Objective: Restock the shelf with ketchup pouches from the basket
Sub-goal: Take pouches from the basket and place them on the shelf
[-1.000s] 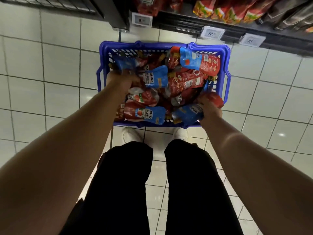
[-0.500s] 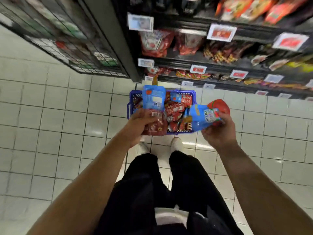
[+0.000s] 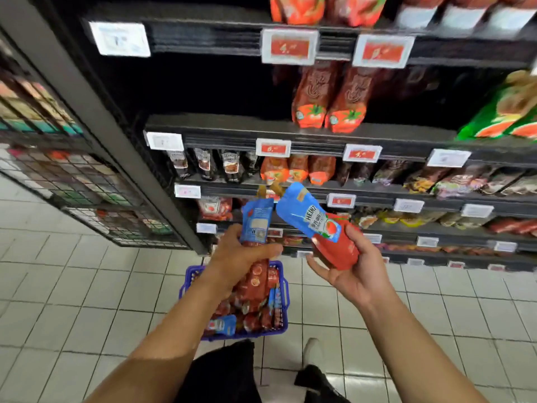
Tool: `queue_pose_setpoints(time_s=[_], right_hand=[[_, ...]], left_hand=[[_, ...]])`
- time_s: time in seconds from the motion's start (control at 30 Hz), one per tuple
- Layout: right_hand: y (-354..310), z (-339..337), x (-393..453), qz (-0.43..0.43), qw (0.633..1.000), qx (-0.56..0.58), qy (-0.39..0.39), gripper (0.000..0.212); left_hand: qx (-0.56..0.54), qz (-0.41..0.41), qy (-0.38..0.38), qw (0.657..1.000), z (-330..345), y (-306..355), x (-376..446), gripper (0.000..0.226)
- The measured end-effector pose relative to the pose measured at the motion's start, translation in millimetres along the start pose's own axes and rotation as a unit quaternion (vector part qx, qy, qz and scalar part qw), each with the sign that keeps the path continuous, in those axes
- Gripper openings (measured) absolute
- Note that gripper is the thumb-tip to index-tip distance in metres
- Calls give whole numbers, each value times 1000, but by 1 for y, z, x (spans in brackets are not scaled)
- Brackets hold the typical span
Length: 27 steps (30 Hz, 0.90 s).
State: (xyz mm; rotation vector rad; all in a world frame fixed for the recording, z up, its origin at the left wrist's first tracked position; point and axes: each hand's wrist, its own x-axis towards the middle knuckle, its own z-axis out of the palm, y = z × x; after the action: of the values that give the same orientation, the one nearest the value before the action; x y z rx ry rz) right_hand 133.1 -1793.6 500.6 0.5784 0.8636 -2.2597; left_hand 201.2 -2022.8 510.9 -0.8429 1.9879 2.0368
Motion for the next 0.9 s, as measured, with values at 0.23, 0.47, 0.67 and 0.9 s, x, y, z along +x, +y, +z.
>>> queue_pose_setpoints(time_s=[0.23, 0.47, 0.67, 0.9], right_hand=[[-79, -37, -20, 26, 986, -64, -151, 74], [-117, -39, -24, -61, 983, -158, -70, 53], [-117, -25, -32, -141, 960, -240, 16, 37], [-157, -44, -28, -190, 942, -273, 42, 29]], left_hand=[[-233, -43, -62, 969, 90, 49, -2, 34], [-356, -78, -117, 924, 116, 72, 10, 52], [-282, -149, -167, 933, 135, 73, 31, 27], [-88, 5, -142, 986, 172, 79, 53, 23]])
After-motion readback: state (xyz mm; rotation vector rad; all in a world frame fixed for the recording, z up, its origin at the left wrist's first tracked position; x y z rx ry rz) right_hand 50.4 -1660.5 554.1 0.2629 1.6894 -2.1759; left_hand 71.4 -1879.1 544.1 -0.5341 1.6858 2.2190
